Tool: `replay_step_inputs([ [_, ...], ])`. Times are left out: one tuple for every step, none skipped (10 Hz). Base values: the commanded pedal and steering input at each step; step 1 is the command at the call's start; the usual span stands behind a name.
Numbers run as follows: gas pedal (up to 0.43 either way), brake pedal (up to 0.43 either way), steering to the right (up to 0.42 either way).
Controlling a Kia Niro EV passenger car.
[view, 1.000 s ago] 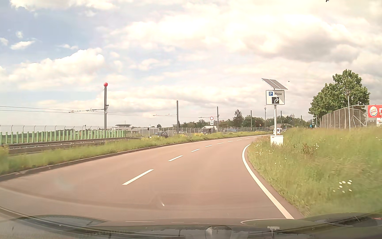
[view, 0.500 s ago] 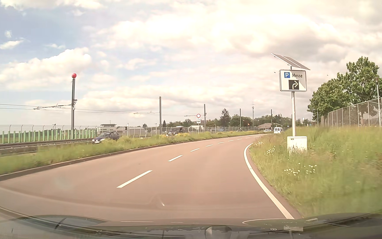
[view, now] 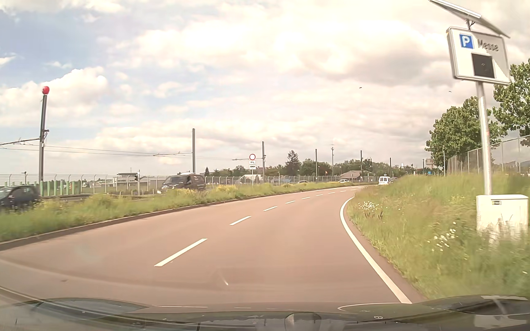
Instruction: Follow the waypoints while adhering to traffic rules and regulations
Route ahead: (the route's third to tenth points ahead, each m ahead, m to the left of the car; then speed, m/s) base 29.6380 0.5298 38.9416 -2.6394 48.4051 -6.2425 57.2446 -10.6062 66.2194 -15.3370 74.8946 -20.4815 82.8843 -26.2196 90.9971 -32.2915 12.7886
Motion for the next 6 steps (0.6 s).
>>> replay_step_inputs([
  [0.067,0.0,0.042],
  [0.067,0.0,0.042],
  [0.067,0.0,0.042],
  [0.059,0.0,0.042],
  [0.059,0.0,0.042],
  [0.059,0.0,0.042],
])
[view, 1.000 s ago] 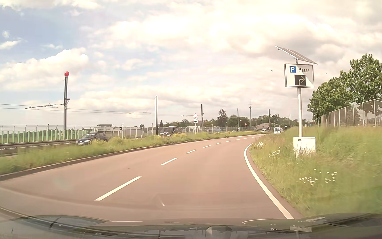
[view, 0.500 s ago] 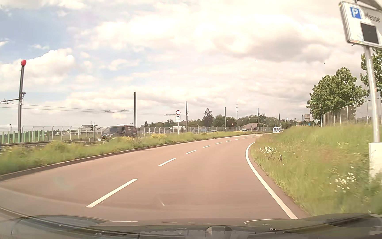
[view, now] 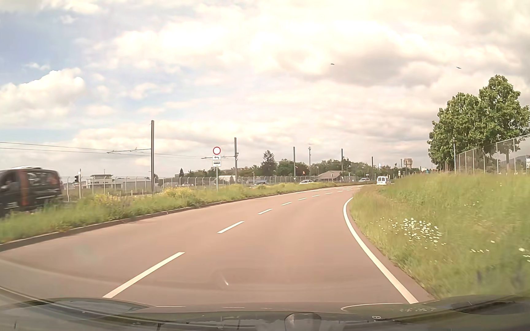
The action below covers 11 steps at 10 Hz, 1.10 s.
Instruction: Follow the waypoints while adhering to traffic rules and regulations
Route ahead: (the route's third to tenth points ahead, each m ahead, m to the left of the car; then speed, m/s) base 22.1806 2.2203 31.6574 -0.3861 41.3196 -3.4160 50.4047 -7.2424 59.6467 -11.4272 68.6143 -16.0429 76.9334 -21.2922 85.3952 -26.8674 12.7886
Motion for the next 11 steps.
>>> replay_step_inputs([
  [0.059,0.0,0.043],
  [0.059,0.0,0.042],
  [0.059,0.0,0.043],
  [0.059,0.0,0.043],
  [0.059,0.0,0.042],
  [0.059,0.0,0.042],
  [0.059,0.0,0.042],
  [0.059,0.0,0.043],
  [0.059,0.0,0.042],
  [0.059,0.0,0.042],
  [0.059,0.0,0.042],
])
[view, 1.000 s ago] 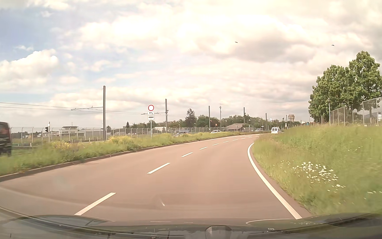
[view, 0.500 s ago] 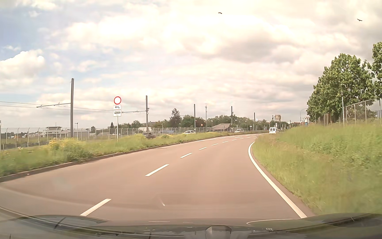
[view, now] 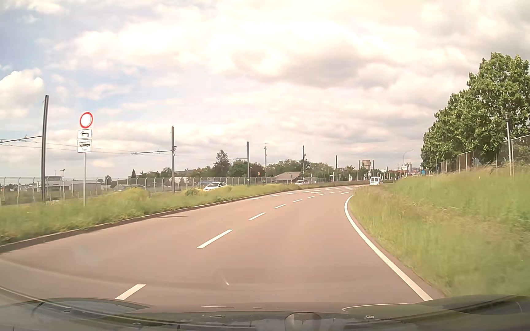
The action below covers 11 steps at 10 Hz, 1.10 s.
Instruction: Follow the waypoints while adhering to traffic rules and regulations
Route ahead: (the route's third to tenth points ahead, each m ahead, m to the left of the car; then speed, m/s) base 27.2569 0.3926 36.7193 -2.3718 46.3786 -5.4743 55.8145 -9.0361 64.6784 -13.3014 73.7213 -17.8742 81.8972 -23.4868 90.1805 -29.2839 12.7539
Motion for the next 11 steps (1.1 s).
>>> replay_step_inputs([
  [0.059,0.0,0.042],
  [0.059,0.0,0.042],
  [0.059,0.0,0.042],
  [0.059,0.0,0.042],
  [0.059,0.0,0.042],
  [0.059,0.0,0.043],
  [0.059,0.0,0.042],
  [0.059,0.0,0.042],
  [0.059,0.0,0.042],
  [0.059,0.0,0.043],
  [0.059,0.0,0.042],
])
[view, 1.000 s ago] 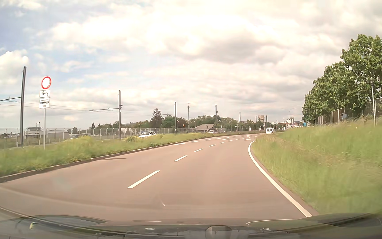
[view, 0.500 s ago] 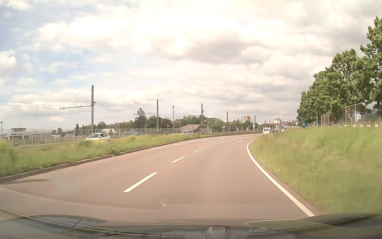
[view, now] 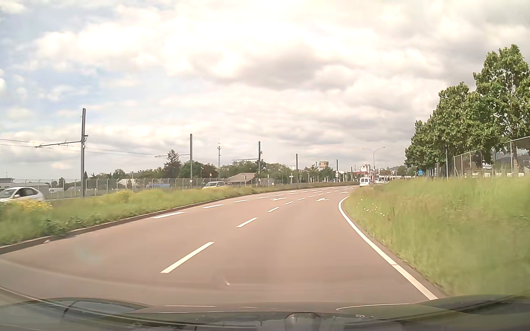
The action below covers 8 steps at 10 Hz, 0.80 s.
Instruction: Follow the waypoints while adhering to traffic rules and regulations
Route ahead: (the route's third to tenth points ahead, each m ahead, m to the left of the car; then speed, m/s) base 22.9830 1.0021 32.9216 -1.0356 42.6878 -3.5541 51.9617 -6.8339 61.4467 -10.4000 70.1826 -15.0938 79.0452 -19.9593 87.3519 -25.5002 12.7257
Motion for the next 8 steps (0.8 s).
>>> replay_step_inputs([
  [0.059,0.0,0.042],
  [0.059,0.0,0.042],
  [0.059,0.0,0.041],
  [0.059,0.0,0.04],
  [0.059,0.0,0.039],
  [0.059,0.0,0.039],
  [0.059,0.0,0.039],
  [0.059,0.0,0.039],
])
